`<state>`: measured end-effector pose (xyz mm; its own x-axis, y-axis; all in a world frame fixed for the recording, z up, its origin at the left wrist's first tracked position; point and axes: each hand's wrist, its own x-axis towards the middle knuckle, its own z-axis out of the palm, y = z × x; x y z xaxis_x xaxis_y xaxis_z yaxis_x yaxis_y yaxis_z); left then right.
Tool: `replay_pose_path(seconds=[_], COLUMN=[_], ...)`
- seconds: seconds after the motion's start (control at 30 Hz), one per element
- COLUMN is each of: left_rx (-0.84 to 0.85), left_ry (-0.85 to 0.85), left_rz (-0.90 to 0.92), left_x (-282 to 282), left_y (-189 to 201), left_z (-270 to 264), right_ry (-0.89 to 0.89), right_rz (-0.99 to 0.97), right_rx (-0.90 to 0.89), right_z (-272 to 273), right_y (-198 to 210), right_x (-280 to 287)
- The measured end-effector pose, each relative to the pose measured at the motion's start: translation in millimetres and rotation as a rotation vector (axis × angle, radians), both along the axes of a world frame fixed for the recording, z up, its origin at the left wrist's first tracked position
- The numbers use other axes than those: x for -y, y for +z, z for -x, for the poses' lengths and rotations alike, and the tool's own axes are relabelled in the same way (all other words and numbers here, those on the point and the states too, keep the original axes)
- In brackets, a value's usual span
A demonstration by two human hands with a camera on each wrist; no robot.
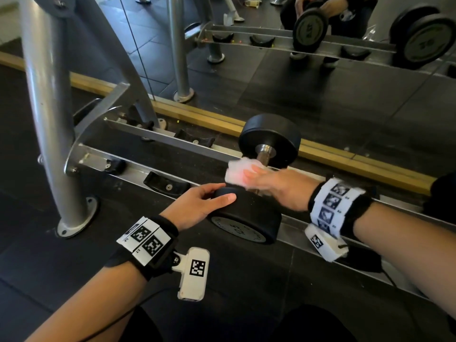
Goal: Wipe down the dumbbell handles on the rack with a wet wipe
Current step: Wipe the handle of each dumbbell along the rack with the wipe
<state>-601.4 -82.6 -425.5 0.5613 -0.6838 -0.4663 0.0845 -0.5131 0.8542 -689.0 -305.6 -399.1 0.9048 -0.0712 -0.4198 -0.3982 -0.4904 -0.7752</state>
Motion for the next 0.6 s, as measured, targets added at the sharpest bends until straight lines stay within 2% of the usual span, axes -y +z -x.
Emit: replay_pose_path(seconds=[0.03,0.1,0.13,0.17,0.23,0.3,0.4,0.43,0.53,0.6], left_rx=[0.007,0.016,0.009,0.000,-0.002,-0.004,0.008,0.021,0.068,0.085], left_ry=[-0.004,-0.008,0.002,0.008,0.000,-0.004,0.009,0.013,0.016,0.024], left_rz=[-0.007,-0.014,-0.007,-0.001,-0.009,-0.010,-0.008,-0.011,-0.020,-0.023], left_x=[0,0,-1,-1,0,0,-1,-1,-2,-2], left_y=[0,-1,-2,-3,-2,-1,-1,-2,-3,-3], left_z=[0,1,0,-1,-1,-1,0,1,4,5], right_ry=[0.035,0.101,0.088,-0.004,-0.010,-0.085,-0.174,-0.168,-0.236,-0.174], right_rz=[0.043,0.085,0.113,0.068,0.000,-0.187,-0.367,-0.354,-0.270,-0.144], right_rx=[0.035,-0.029,-0.064,-0.179,-0.230,-0.109,0.080,0.083,-0.071,-0.088], right_z=[6,14,18,20,20,13,-1,-1,6,17], right_y=[-8,-15,-20,-16,-11,-4,4,2,-10,-13], right_x=[0,7,14,12,18,22,12,9,-5,-9])
